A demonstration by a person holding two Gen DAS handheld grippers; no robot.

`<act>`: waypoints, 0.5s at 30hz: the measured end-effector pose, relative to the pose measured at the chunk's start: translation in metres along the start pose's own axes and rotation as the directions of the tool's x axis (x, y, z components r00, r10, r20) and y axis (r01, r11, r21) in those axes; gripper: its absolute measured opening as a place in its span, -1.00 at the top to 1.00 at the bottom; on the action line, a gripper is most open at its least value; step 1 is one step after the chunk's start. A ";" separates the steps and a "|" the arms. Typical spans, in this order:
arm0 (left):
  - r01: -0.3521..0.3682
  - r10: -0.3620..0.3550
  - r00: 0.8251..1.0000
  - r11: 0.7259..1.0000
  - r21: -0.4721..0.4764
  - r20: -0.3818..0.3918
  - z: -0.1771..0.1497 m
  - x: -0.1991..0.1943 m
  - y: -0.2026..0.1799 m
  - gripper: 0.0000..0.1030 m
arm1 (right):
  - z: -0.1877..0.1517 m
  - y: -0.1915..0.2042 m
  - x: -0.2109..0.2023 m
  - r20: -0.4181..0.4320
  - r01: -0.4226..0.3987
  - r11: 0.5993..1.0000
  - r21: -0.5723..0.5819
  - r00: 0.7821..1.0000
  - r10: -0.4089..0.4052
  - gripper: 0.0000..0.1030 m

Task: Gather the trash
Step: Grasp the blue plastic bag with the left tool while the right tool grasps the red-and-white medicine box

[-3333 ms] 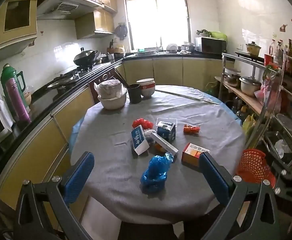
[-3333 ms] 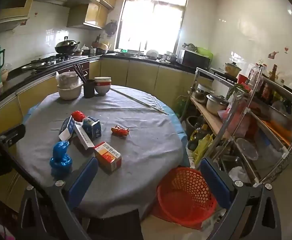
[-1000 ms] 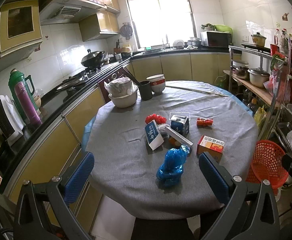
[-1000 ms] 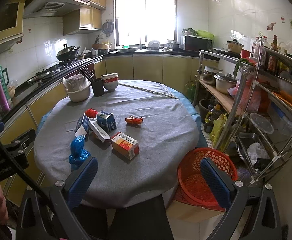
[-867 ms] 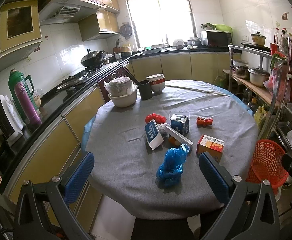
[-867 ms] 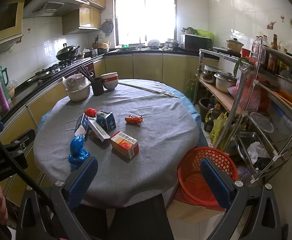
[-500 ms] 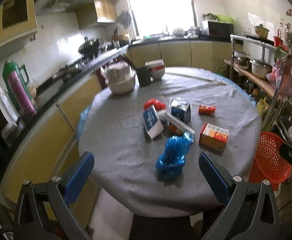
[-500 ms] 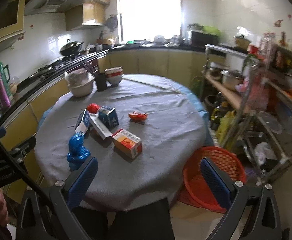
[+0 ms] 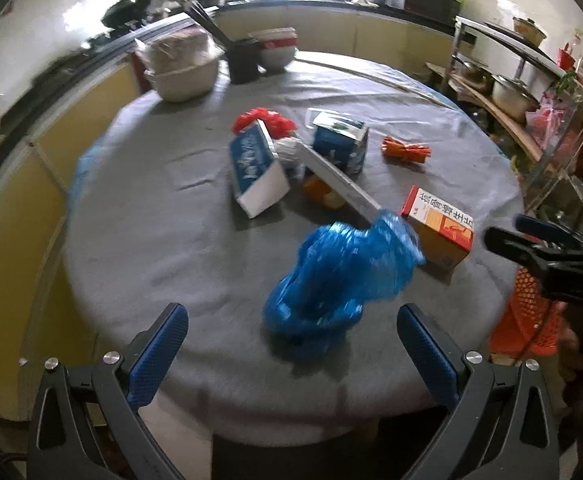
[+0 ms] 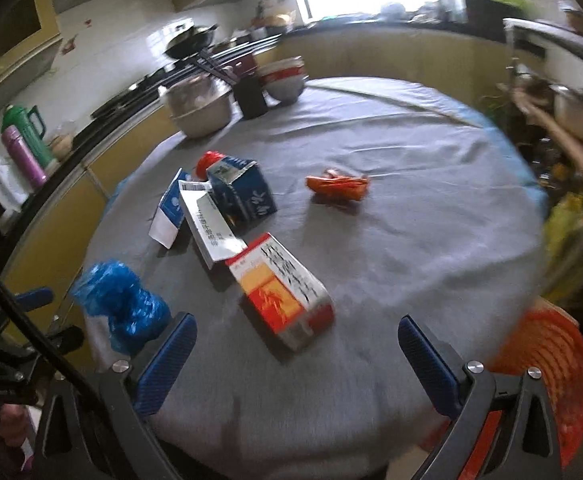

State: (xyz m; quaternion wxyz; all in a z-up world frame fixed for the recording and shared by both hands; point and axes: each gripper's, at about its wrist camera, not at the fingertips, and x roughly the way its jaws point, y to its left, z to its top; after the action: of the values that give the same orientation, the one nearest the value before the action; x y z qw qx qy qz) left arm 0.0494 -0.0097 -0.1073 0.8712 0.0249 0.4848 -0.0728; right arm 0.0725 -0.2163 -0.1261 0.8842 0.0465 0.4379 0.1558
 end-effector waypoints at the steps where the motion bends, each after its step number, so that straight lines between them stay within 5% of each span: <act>1: 0.019 -0.020 1.000 1.000 -0.005 -0.011 0.003 0.005 0.001 -1.00 | 0.005 0.001 0.010 -0.015 -0.005 1.000 -0.029 1.000 0.004 -0.93; 6: 0.056 -0.057 0.998 0.998 -0.015 -0.041 0.016 0.029 -0.001 -1.00 | 0.015 0.001 0.048 -0.110 -0.050 0.993 -0.110 0.993 0.038 -0.68; 8: 0.051 -0.051 0.997 0.999 -0.012 -0.050 0.018 0.037 -0.002 -0.94 | 0.016 0.002 0.062 -0.153 -0.064 0.990 -0.129 0.987 0.044 -0.34; 10: 0.059 -0.060 0.996 0.998 -0.018 -0.069 0.021 0.044 0.000 -0.63 | 0.015 0.003 0.072 -0.183 -0.070 0.989 -0.132 0.982 0.045 -0.12; 13: 0.068 -0.071 0.992 0.997 -0.037 -0.103 0.023 0.055 0.004 -0.08 | 0.011 0.005 0.073 -0.168 -0.077 0.989 -0.130 0.984 0.054 -0.08; 15: 0.088 -0.094 0.990 0.994 -0.059 -0.108 0.024 0.059 0.008 0.09 | 0.009 0.002 0.070 -0.165 -0.096 0.991 -0.097 0.983 0.080 -0.07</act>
State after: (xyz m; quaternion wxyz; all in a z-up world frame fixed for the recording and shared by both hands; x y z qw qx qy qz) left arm 0.1011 -0.0108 -0.1453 0.8392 -0.0168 0.5347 -0.0980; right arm 0.1190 -0.1915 -0.1736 0.8395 0.0069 0.4965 0.2207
